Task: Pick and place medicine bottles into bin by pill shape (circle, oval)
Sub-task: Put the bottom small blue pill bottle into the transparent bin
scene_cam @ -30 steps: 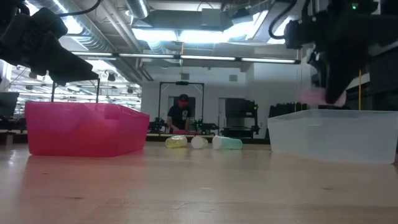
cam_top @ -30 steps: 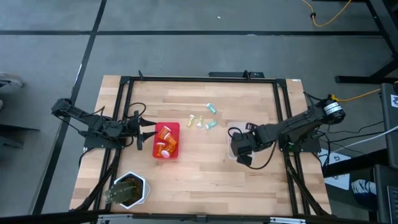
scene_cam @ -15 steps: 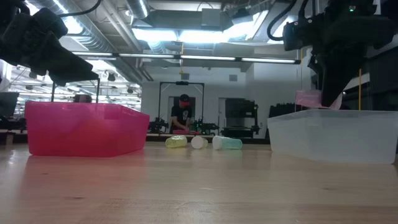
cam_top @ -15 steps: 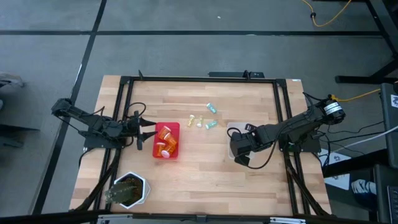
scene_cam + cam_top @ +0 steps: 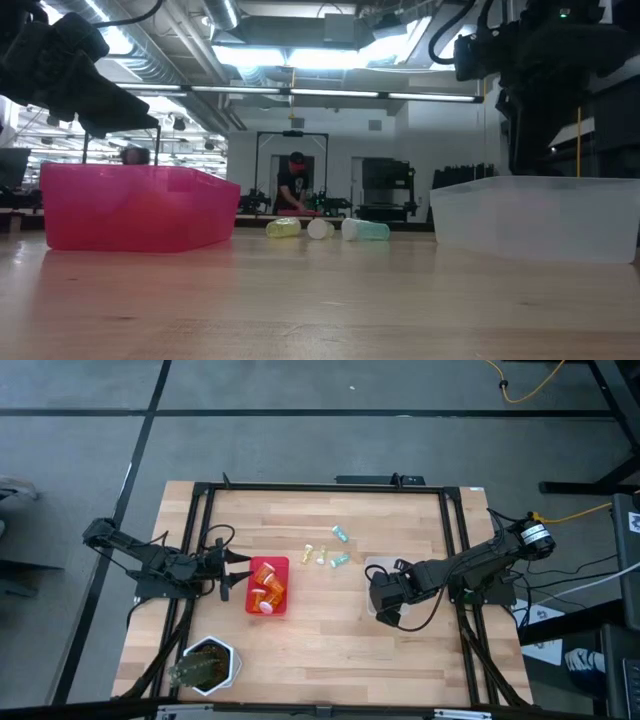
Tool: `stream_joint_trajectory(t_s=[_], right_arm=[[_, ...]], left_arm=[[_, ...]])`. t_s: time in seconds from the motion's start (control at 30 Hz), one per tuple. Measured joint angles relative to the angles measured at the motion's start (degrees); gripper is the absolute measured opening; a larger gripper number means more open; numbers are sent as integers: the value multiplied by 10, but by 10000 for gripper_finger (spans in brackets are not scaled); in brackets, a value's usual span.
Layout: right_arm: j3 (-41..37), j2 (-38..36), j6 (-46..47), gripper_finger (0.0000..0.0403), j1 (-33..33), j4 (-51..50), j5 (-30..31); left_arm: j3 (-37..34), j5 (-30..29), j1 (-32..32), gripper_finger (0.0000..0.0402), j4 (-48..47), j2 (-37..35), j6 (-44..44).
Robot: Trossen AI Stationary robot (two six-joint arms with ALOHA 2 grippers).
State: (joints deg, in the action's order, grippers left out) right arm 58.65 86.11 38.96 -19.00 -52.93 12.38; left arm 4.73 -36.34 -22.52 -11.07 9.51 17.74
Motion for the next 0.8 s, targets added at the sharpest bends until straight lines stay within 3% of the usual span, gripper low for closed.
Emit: stream_joint_trajectory(t_s=[0.23,0.43,0.57,0.7,0.8], right_arm=[[7,1,-2,162,1,-8,-26],[72,1,-18,162,12,-13,-25],[125,1,-67,162,16,9,44],[146,0,-115,162,16,94,144],[146,1,-151,162,17,158,166]], left_arm=[[0,0,0,212,0,0,1],[0,0,0,212,0,0,-12],[0,0,0,212,0,0,-50],[0,0,0,212,0,0,-63],[0,0,0,212,0,0,-63]])
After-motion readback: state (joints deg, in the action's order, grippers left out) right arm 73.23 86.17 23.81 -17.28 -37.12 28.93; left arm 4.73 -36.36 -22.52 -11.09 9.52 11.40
